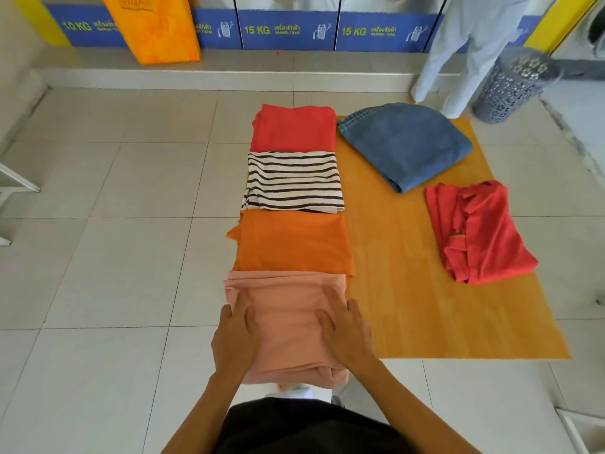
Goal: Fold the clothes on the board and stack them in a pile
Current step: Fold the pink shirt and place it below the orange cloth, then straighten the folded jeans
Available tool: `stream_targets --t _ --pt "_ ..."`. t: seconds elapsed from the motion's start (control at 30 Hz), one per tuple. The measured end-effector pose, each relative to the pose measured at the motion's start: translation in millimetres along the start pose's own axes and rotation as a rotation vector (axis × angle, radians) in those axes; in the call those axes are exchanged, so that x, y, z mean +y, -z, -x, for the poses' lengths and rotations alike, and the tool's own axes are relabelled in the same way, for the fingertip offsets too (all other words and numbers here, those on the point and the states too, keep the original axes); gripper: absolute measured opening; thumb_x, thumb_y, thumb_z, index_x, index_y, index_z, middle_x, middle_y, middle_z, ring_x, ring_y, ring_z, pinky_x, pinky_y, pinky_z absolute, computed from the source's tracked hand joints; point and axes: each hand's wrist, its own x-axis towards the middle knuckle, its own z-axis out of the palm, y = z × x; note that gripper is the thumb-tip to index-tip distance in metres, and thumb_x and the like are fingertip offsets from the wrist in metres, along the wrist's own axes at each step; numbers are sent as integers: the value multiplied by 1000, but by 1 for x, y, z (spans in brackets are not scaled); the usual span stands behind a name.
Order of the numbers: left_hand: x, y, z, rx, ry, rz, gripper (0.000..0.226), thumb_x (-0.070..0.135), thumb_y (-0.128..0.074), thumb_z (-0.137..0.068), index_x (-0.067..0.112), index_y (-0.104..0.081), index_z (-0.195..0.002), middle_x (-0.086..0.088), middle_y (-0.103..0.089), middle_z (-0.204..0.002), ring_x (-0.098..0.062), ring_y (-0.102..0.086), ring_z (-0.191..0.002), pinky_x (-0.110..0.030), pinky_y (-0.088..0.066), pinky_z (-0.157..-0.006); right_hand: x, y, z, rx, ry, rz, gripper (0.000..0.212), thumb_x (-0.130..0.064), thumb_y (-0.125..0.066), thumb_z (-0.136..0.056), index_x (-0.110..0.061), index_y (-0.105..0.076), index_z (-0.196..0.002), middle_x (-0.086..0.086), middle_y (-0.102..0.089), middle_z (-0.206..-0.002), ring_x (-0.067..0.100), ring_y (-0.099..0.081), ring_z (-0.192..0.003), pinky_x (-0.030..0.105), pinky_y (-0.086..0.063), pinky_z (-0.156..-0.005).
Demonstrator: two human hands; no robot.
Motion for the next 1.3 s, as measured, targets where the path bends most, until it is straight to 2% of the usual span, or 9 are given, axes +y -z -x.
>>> stream_targets --t 0.23,0.37,0.47,0.73,0.9,1.0,1.1,1.2,1.3 --pt "10 4 2 2 50 19 42 45 -29 -101 35 -31 -142 -5 -46 -115 -21 -53 -83 -38 -53 -73 -2 2 -5 -13 -18 62 52 -55 -37 -99 -47 -23 -149 1 -42 -111 20 -51 -82 32 -43 -70" --pt "27 18 -8 74 86 5 54 27 -54 -94 28 -33 -143 -12 -30 -148 -34 -40 -129 -51 -46 -99 -3 15 -6 86 -22 2 41 -42 -51 -94 -40 -46 -134 -1 -40 -111 22 -52 -94 33 -48 -72" --pt "55 28 -21 86 28 -9 61 21 -60 -91 26 -34 -146 -11 -21 -156 -35 -28 -140 -54 -32 -112 -6 29 -10 208 -12 -43 31 -26 -57 -93 -29 -59 -124 2 -45 -121 23 -53 -105 33 -53 -74" --pt "174 9 -59 -22 -221 146 70 15 -62 -92 26 -25 -151 -8 -19 -159 -29 -20 -147 -48 -34 -114 1 92 -47 369 6 -255 31 -16 -63 -91 -22 -64 -121 4 -50 -126 20 -57 -108 29 -52 -83" --pt "254 -11 -92 -129 -334 266 66 9 -60 -91 21 -33 -149 -10 -37 -148 -27 -36 -138 -31 -35 -107 22 147 -92 431 -12 -304 50 -17 -61 -91 -24 -46 -138 3 -46 -126 18 -57 -102 35 -53 -82" --pt "298 -28 -120 -261 -344 293 61 6 -51 -93 18 -34 -150 -15 -43 -141 -32 -49 -127 -44 -48 -102 44 188 -131 445 -31 -274 52 -17 -63 -90 -19 -45 -139 7 -45 -126 21 -57 -103 40 -54 -84" --pt "334 -49 -152 -311 -311 265 58 11 -47 -95 22 -33 -150 -14 -41 -145 -20 -50 -122 -29 -49 -89 72 234 -183 494 -68 -261 52 -17 -63 -89 -14 -44 -137 11 -48 -121 25 -53 -105 44 -51 -87" --pt "366 -67 -192 -297 -268 218 58 12 -47 -92 18 -35 -148 -22 -55 -128 -35 -58 -112 -48 -52 -92 98 281 -246 495 -61 -290 61 -22 -60 -89 -21 -34 -144 13 -50 -123 28 -50 -109 41 -48 -82" --pt "391 -84 -233 -289 -175 194 56 19 -46 -93 21 -33 -148 -14 -63 -109 -30 -63 -92 -42 -54 -75 121 317 -320 447 -33 -182 65 -27 -61 -89 -23 -31 -147 17 -48 -131 30 -48 -115 44 -50 -88"
